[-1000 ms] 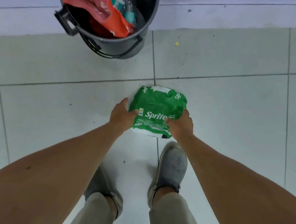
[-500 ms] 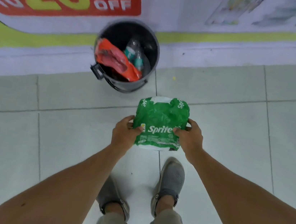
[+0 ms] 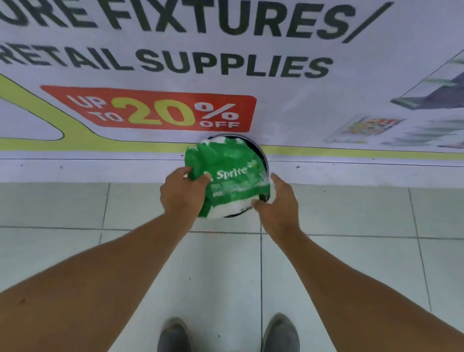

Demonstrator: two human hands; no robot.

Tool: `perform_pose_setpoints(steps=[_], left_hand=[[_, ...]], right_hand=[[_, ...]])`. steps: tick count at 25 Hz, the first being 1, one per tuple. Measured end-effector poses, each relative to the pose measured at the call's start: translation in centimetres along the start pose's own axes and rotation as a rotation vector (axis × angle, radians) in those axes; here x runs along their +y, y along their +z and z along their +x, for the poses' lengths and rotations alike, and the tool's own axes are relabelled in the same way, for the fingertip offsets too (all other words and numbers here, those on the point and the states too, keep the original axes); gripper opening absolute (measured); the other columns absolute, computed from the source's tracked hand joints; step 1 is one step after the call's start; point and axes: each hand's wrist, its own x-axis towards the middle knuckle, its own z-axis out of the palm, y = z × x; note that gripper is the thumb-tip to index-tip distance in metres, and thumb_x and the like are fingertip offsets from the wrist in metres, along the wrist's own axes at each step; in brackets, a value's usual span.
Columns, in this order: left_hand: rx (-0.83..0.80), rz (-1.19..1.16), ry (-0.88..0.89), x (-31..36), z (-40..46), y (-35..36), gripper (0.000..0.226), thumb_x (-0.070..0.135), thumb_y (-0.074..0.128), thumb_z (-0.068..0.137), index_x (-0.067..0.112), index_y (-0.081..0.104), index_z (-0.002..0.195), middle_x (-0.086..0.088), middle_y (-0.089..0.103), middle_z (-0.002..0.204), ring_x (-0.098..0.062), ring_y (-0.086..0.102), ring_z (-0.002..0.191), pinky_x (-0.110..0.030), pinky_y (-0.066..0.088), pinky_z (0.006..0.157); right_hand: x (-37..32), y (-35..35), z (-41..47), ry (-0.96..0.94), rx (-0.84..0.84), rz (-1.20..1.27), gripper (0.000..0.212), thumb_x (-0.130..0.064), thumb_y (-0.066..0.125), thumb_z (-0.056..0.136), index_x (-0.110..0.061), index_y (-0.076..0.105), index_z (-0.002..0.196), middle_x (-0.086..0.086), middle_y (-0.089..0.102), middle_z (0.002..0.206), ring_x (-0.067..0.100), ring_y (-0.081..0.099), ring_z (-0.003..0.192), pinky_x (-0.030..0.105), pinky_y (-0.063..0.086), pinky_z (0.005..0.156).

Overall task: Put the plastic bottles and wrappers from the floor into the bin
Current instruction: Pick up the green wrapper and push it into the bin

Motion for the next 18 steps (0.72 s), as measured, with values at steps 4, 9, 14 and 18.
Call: perform_pose_setpoints(steps=[4, 9, 14, 18], left_hand=[[0.018, 0.033, -0.065, 1.0, 3.6, 1.8, 0.045, 0.049, 0.08, 0.08, 0.022, 0.078, 0.116, -0.001, 0.073, 0.092, -0.031, 0.075, 0.101, -0.03, 0.05, 0.08], [-0.026, 0.159, -0.006, 1.5, 6.1, 3.8, 0.037, 0.051, 0.08, 0.079, 0.024, 0.078, 0.103, 0.001, 0.073, 0.085, -0.028, 0.077, 0.096, -0.028, 0.049, 0.073], [0.04, 0.29, 0.22, 0.4, 6.6, 3.9, 0.047, 0.046, 0.043, 0.104, 0.018, 0.073, 0.125, -0.01, 0.075, 0.117, -0.035, 0.069, 0.112, -0.04, 0.049, 0.087], [-0.207, 0.409, 0.623, -2.3, 6.6, 4.4, 0.06, 0.008, 0.044, 0.095, 0.021, 0.053, 0.153, -0.005, 0.059, 0.155, -0.028, 0.049, 0.147, -0.043, 0.039, 0.118]], right_hand=[[0.5, 4.2, 1.0, -0.239, -0.06, -0.38, 0.087, -0.03, 0.076, 0.083, -0.027, 0.031, 0.158, 0.003, 0.037, 0.161, 0.028, 0.036, 0.144, 0.043, 0.045, 0.106], [0.4, 7.0, 2.3, -0.353, -0.102, -0.616, 0.1, -0.052, 0.08, 0.076, -0.031, 0.025, 0.158, 0.006, 0.035, 0.162, 0.032, 0.034, 0.147, 0.05, 0.048, 0.105], [-0.1, 7.7, 6.0, -0.275, -0.094, -0.562, 0.054, -0.035, 0.059, 0.094, -0.017, 0.052, 0.145, 0.008, 0.06, 0.135, 0.034, 0.052, 0.125, 0.051, 0.052, 0.096], [1.1, 7.3, 8.6, -0.161, -0.123, -0.536, 0.038, -0.023, 0.053, 0.093, -0.014, 0.062, 0.129, 0.014, 0.065, 0.12, 0.037, 0.061, 0.109, 0.041, 0.051, 0.086]])
